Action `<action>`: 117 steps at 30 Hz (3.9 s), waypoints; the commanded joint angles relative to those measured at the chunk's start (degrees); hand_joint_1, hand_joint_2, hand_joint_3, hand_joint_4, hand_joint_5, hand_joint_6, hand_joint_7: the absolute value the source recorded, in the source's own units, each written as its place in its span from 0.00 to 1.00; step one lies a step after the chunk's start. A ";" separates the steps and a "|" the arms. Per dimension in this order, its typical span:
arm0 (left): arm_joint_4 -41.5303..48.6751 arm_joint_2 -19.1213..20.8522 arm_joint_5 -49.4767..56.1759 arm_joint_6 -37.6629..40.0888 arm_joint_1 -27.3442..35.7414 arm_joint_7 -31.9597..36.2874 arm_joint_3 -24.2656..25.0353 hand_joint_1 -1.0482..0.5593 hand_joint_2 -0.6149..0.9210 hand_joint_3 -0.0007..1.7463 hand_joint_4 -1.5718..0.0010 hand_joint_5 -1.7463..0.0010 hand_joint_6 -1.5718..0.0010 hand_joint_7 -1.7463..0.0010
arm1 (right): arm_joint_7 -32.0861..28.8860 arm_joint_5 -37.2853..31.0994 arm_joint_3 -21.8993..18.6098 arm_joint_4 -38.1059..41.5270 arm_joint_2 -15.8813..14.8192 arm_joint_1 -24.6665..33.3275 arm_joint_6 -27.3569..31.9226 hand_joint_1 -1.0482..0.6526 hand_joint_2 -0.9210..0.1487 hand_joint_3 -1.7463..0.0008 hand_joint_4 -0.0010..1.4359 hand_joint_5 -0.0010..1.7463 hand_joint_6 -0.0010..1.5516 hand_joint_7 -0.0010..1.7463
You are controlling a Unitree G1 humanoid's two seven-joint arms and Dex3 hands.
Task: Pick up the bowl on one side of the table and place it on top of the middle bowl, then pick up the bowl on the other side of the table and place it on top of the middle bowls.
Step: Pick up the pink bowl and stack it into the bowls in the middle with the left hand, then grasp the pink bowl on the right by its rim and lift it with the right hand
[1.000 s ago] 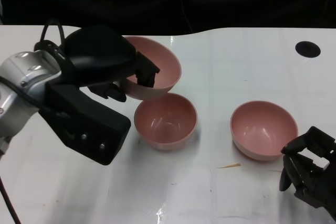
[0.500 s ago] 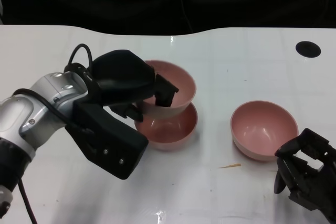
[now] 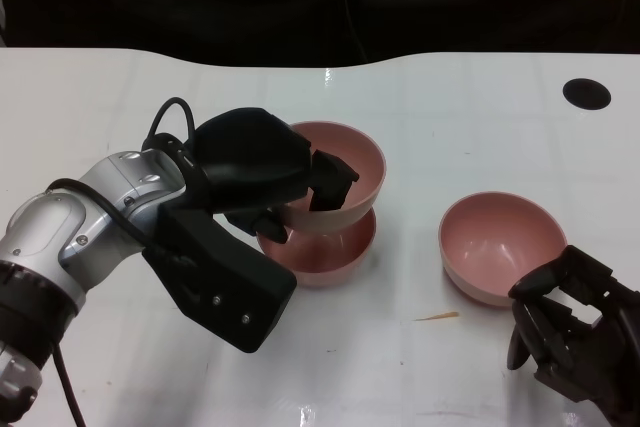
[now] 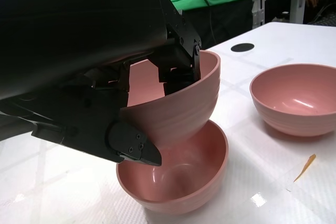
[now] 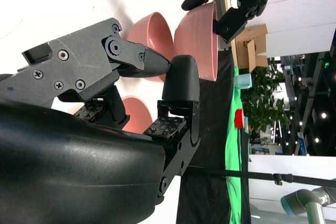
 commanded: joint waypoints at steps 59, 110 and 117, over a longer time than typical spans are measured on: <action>12.86 -3.22 4.06 0.66 -3.60 9.92 -5.42 0.57 0.99 0.00 0.48 0.19 0.34 0.74 | -1.11 -0.81 0.61 -0.76 0.43 1.09 -1.98 0.50 0.13 0.63 0.58 1.00 0.46 0.89; 3.85 1.82 5.01 2.35 2.19 11.75 -6.03 0.02 1.00 0.33 0.92 1.00 0.74 1.00 | -0.02 -0.23 -0.56 -0.82 -0.48 1.10 -1.10 0.50 0.12 0.62 0.57 1.00 0.45 0.89; -0.15 3.18 3.82 2.92 6.49 11.96 -3.98 0.04 1.00 0.32 0.92 1.00 0.73 1.00 | 0.58 0.42 -0.97 -0.32 -1.27 0.80 -0.87 0.51 0.11 0.63 0.57 1.00 0.45 0.89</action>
